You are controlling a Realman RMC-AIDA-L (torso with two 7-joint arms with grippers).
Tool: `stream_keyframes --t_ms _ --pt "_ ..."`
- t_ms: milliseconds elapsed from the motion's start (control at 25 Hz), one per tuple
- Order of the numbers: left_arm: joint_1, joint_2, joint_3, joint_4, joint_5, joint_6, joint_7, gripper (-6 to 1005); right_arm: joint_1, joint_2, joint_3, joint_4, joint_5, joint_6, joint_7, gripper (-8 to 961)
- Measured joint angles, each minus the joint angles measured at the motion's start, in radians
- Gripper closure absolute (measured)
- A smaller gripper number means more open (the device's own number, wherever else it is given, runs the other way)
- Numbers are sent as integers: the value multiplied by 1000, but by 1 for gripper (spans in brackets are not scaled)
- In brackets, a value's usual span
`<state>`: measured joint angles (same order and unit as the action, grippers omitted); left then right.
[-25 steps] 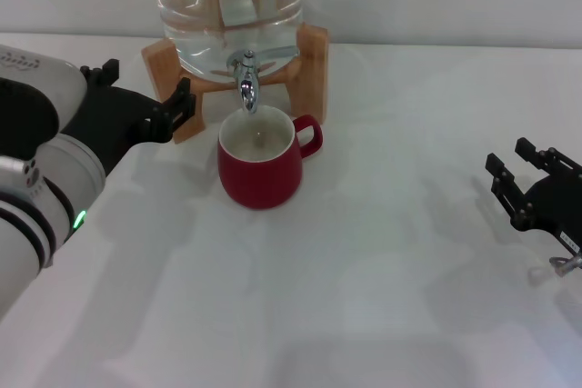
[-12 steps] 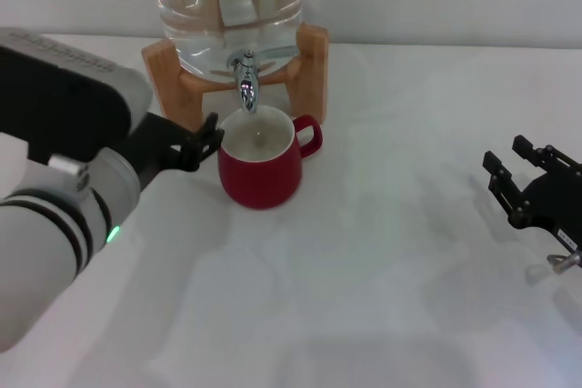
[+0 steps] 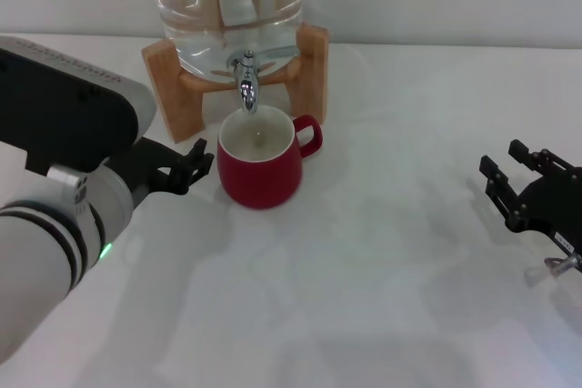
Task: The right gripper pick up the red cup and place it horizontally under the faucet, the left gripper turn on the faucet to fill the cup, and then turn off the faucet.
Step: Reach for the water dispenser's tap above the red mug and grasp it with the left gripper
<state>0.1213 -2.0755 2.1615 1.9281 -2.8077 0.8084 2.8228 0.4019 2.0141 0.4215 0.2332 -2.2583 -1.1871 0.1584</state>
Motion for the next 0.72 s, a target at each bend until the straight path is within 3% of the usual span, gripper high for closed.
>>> stream_keyframes --t_ms 120,400,720 --pt "-9 1 -3 -13 2 -7 1 166 0 0 0 0 0 1 1 552" --pt "-57 35 -10 -76 3 -39 1 167 0 0 4 0 0 2 1 553" --pt "-32 26 -14 -100 17 -99 1 169 0 0 5 0 5 7 1 553"
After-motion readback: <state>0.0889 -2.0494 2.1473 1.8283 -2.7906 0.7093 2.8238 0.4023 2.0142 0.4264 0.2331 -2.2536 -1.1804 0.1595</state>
